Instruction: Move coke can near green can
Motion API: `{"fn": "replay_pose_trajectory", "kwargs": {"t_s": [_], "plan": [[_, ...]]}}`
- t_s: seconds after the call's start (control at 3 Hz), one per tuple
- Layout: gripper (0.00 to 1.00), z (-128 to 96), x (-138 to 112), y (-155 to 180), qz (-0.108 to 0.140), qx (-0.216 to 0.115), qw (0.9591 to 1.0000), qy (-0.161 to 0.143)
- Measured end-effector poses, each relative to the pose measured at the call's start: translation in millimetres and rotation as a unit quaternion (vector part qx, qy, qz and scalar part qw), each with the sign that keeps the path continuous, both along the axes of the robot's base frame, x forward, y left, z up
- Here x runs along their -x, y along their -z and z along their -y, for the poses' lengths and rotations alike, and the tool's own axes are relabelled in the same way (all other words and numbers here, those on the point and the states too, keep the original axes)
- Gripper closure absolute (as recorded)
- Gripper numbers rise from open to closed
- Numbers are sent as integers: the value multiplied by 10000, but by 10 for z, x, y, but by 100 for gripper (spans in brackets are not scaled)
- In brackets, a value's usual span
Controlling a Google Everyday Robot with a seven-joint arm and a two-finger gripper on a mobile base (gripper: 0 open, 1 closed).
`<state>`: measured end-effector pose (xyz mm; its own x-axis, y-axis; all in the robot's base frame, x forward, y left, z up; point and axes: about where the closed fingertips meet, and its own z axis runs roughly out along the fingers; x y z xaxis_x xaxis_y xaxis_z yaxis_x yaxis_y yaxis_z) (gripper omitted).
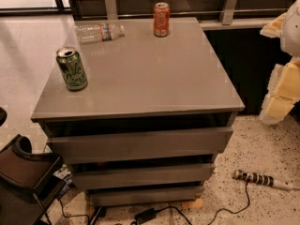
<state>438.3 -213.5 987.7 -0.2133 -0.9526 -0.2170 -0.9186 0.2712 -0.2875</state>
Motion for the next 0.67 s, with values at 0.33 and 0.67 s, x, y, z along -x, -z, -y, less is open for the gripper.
{"fn": "replay_pose_trajectory", "kwargs": {"t_s": [0.33, 0.67], "plan": [[0, 2, -9, -4, 26, -7, 10000, 5], [0, 68, -260, 13, 461, -233, 9984, 209]]}}
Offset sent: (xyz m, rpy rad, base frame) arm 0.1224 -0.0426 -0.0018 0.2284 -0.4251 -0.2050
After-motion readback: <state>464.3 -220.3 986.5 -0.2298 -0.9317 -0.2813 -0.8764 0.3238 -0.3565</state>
